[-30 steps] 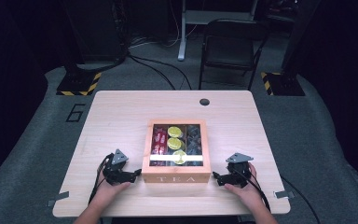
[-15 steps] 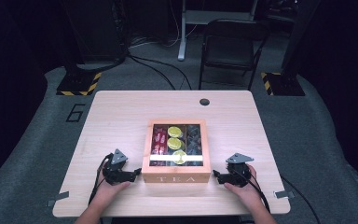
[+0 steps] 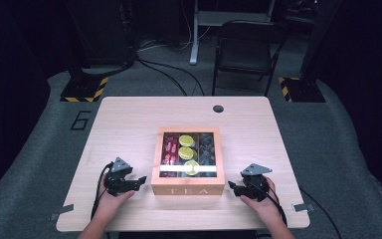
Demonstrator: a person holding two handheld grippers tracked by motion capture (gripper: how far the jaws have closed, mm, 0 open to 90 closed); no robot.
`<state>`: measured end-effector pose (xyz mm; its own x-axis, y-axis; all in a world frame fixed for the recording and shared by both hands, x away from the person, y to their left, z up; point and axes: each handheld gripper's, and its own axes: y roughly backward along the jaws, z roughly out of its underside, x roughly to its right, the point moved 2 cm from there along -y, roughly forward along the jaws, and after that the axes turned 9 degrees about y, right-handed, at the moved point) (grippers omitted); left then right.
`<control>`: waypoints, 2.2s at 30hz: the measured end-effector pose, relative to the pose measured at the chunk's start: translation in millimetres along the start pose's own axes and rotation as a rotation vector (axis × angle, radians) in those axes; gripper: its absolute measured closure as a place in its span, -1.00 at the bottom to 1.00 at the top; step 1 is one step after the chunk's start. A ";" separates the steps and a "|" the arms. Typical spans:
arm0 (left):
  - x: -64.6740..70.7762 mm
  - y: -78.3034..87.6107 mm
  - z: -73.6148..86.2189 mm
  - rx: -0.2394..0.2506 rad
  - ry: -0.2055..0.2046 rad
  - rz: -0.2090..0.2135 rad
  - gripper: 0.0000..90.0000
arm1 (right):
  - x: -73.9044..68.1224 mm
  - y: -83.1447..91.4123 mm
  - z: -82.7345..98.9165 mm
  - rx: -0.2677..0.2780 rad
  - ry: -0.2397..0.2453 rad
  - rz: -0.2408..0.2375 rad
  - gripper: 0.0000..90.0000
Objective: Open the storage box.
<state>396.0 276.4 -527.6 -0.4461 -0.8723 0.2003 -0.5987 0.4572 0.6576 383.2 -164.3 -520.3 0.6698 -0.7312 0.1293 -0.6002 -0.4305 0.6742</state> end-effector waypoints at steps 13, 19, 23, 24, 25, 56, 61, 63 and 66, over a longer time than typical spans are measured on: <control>9.4 16.7 -2.9 0.024 0.011 0.038 -0.30 | 0.5 10.6 -3.9 0.029 -0.022 -0.015 -0.21; 13.8 23.9 -4.3 0.027 -0.002 0.047 -0.27 | -0.3 13.9 -6.3 0.046 -0.026 -0.020 -0.20; 15.5 27.7 -5.1 0.038 0.020 0.061 -0.25 | -1.7 16.6 -9.8 0.058 -0.023 -0.023 -0.18; 15.8 28.2 -5.5 0.044 0.020 0.061 -0.25 | -2.3 18.1 -10.8 0.057 -0.017 -0.023 -0.17; 16.2 29.2 -6.1 0.042 0.021 0.066 -0.24 | -3.1 19.5 -12.0 0.060 -0.010 -0.026 -0.17; 50.2 61.3 -14.2 0.099 -0.048 0.088 -0.24 | -26.7 53.2 -35.6 0.161 0.024 -0.092 -0.10; 55.6 64.7 -13.2 0.121 -0.040 0.100 -0.24 | -36.5 57.4 -38.7 0.173 0.033 -0.115 -0.10; 56.8 66.2 -12.5 0.124 -0.043 0.109 -0.24 | -40.3 58.3 -39.9 0.177 0.041 -0.125 -0.11; 60.8 66.0 -10.5 0.122 -0.040 0.125 -0.24 | -45.6 56.8 -40.9 0.174 0.053 -0.132 -0.11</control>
<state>336.4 251.6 -464.4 -0.5466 -0.8011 0.2441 -0.6121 0.5811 0.5363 336.5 -133.8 -458.2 0.7668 -0.6357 0.0891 -0.5691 -0.6090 0.5525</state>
